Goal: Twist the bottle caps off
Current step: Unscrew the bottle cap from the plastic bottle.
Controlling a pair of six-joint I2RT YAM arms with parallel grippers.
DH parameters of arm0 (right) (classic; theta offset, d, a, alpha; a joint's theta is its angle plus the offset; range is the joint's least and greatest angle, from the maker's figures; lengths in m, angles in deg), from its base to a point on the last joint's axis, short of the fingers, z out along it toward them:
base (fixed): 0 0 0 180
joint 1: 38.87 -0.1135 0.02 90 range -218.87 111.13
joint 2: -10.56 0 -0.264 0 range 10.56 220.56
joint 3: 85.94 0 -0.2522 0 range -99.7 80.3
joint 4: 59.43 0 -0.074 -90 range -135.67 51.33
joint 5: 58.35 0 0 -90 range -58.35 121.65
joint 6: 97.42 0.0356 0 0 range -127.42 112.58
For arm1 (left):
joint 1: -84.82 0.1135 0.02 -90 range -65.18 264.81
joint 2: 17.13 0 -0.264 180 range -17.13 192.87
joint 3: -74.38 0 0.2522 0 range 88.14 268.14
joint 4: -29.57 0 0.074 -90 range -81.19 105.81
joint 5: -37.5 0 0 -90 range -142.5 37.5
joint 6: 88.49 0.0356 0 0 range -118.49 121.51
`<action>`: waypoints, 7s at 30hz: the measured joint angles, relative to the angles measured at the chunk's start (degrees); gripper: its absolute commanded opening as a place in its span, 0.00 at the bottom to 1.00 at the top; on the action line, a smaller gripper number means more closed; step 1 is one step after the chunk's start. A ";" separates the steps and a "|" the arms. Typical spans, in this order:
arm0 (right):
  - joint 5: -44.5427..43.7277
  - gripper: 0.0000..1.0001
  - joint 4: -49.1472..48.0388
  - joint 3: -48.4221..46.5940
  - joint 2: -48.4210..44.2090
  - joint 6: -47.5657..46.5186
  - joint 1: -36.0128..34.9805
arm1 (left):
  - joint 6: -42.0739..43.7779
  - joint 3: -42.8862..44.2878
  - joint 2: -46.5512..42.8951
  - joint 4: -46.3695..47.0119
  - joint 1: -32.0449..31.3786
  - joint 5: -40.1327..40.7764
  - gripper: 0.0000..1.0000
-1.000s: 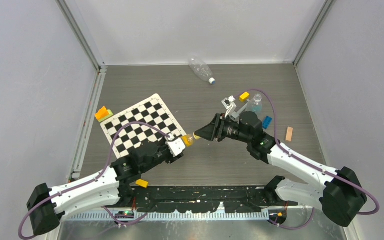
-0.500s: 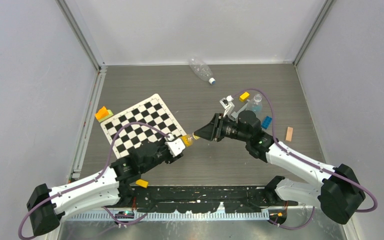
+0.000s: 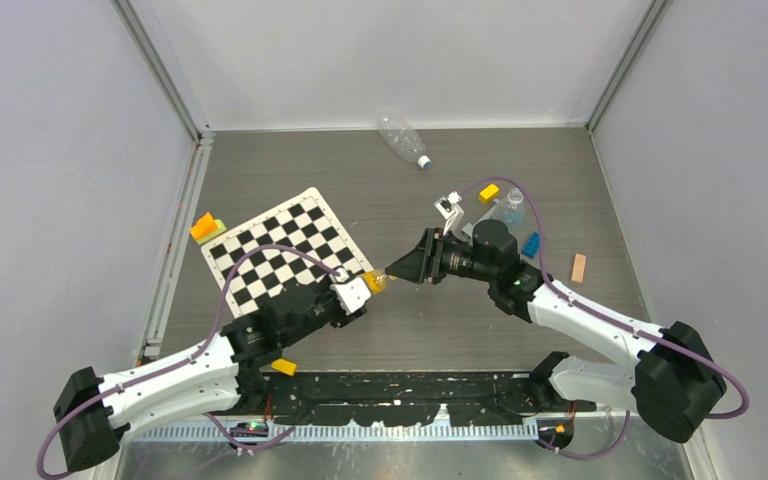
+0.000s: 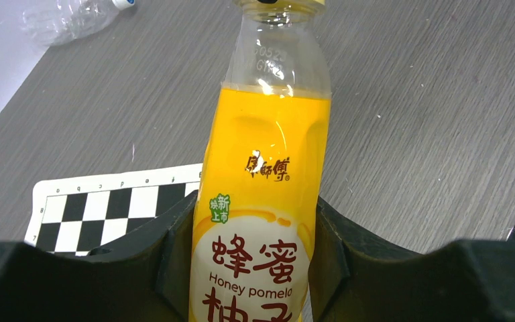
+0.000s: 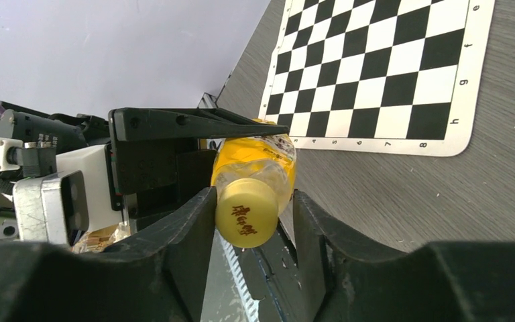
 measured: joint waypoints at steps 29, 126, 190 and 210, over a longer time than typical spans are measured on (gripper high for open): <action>0.39 0.47 0.07 0.74 -1.77 -1.62 1.22 | 1.20 0.00 0.39 0.50 -0.02 0.04 0.00; 1.62 0.31 -0.61 1.09 -1.86 3.85 1.64 | -3.06 2.16 2.08 -0.96 4.85 -6.64 0.00; -1.95 0.52 2.19 1.84 -5.84 -1.36 1.70 | -2.86 2.40 2.71 -2.25 4.81 -11.63 0.00; 1.14 0.00 1.07 1.73 -3.43 -4.20 1.90 | -3.15 2.38 2.80 -1.84 4.81 -12.13 0.00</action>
